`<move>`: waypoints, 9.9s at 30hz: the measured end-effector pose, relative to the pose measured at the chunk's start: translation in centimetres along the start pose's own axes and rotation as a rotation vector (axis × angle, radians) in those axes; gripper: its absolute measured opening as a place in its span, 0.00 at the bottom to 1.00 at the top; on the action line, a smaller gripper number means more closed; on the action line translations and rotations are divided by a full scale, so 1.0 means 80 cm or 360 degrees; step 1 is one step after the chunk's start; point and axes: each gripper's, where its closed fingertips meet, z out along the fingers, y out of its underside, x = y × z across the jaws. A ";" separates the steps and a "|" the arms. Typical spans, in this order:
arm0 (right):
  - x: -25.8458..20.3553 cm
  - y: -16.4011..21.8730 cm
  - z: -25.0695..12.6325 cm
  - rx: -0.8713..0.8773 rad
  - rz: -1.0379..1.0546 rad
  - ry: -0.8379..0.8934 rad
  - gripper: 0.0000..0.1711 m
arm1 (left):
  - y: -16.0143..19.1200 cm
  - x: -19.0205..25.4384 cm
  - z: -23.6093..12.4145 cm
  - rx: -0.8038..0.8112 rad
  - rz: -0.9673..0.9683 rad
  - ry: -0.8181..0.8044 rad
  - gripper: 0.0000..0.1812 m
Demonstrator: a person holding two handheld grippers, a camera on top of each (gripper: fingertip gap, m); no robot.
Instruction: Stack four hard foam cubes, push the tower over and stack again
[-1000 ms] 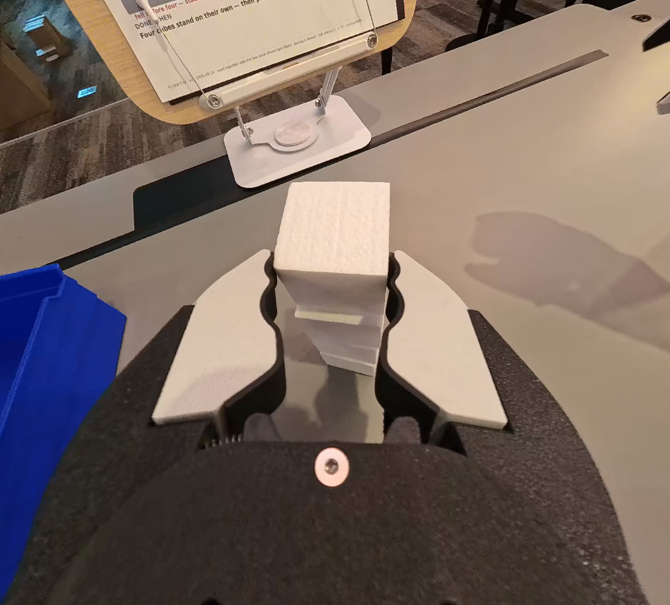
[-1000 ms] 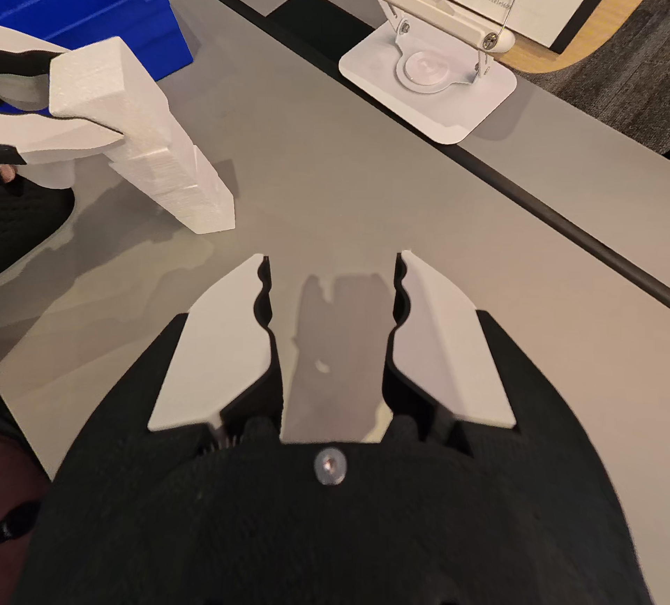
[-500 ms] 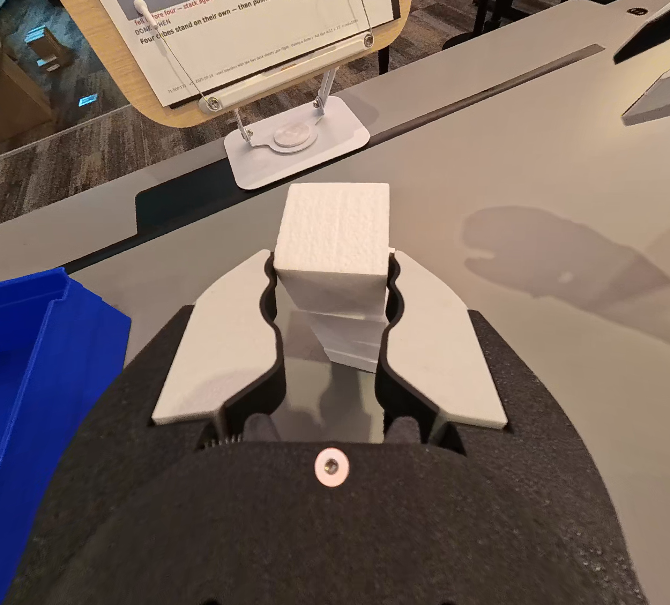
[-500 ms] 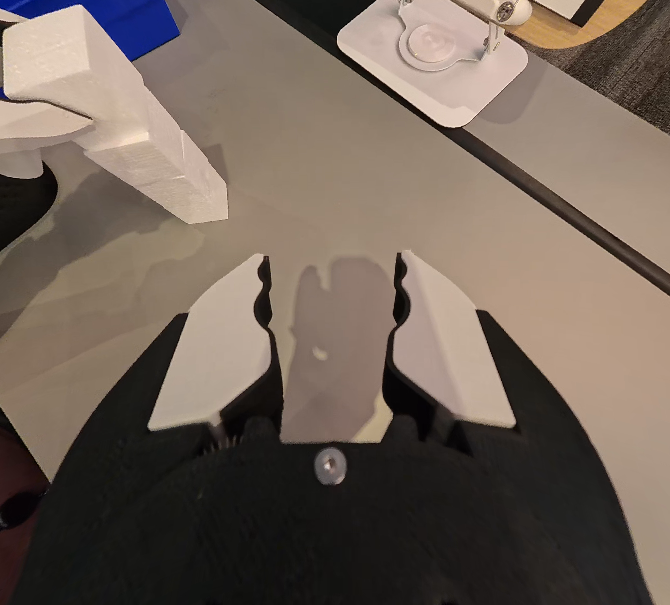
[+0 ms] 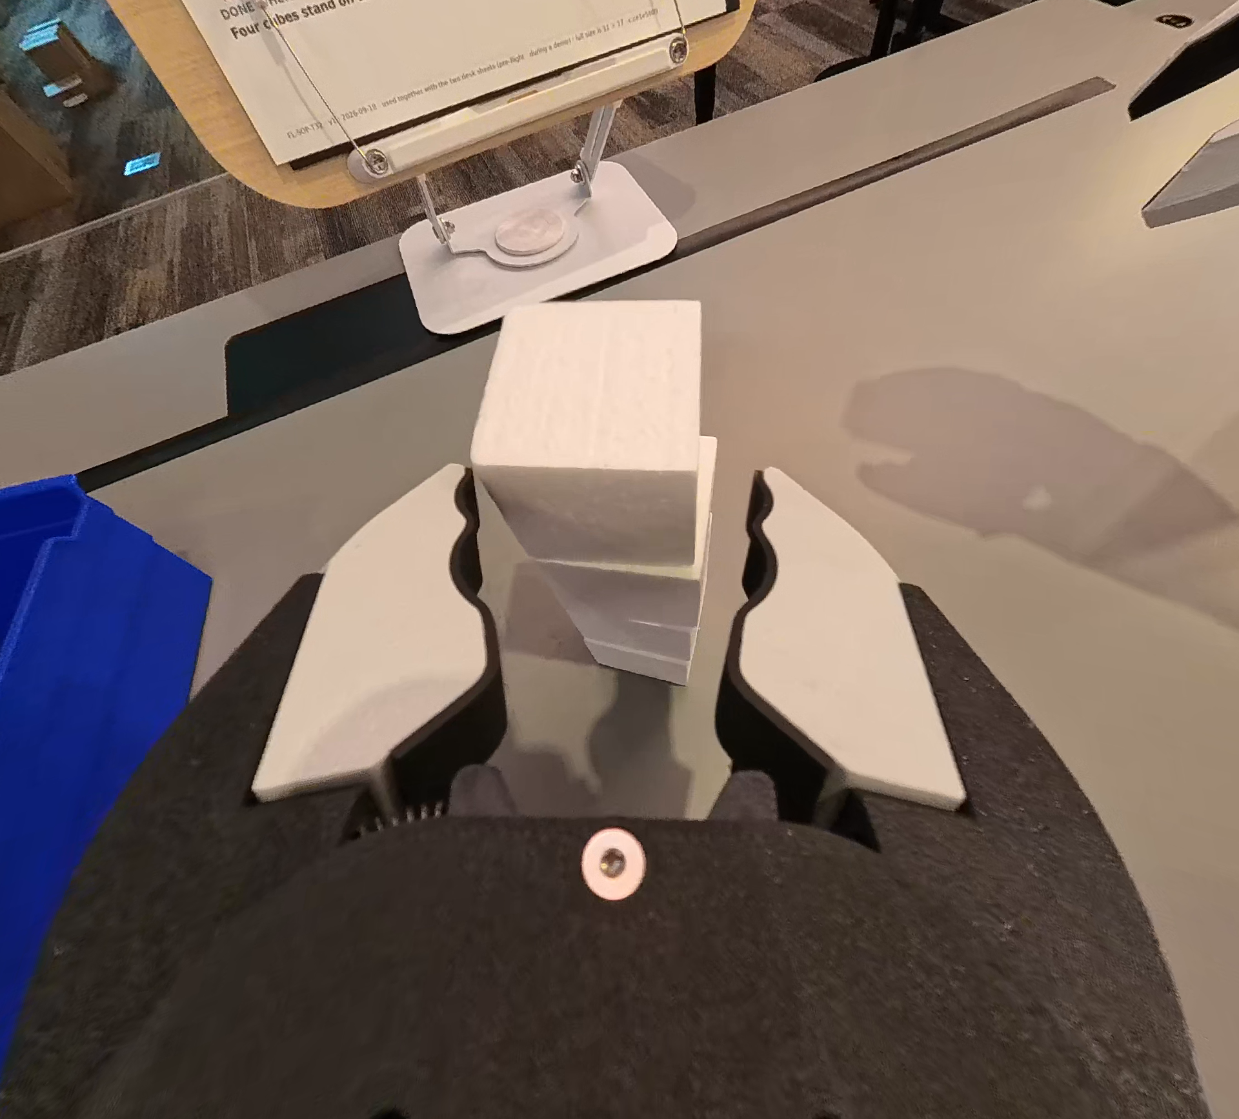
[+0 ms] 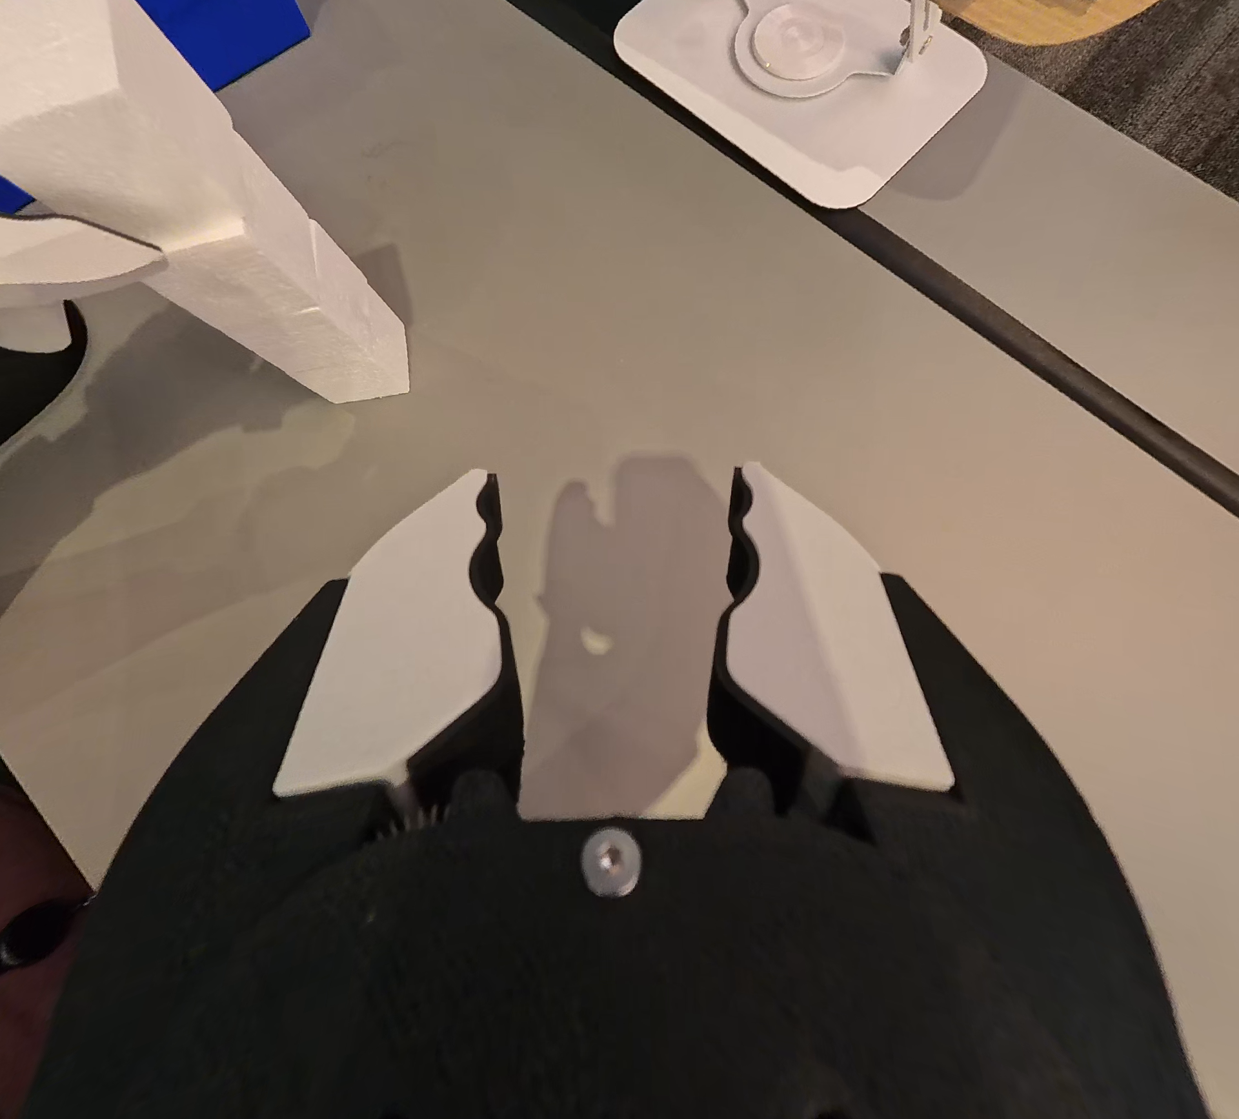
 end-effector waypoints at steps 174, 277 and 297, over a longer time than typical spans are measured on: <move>0.062 0.032 0.130 0.0221 -0.0743 -0.1102 0.46 | -0.018 0.099 0.135 -0.0120 0.0468 0.0731 0.36; 0.241 0.157 -0.040 0.0345 0.0316 0.1495 0.35 | 0.077 -0.010 0.175 -0.0387 0.0746 0.0347 0.00; 0.255 0.199 -0.073 0.0443 0.0531 0.1401 0.36 | -0.009 0.094 0.156 -0.0066 0.0896 0.0251 0.00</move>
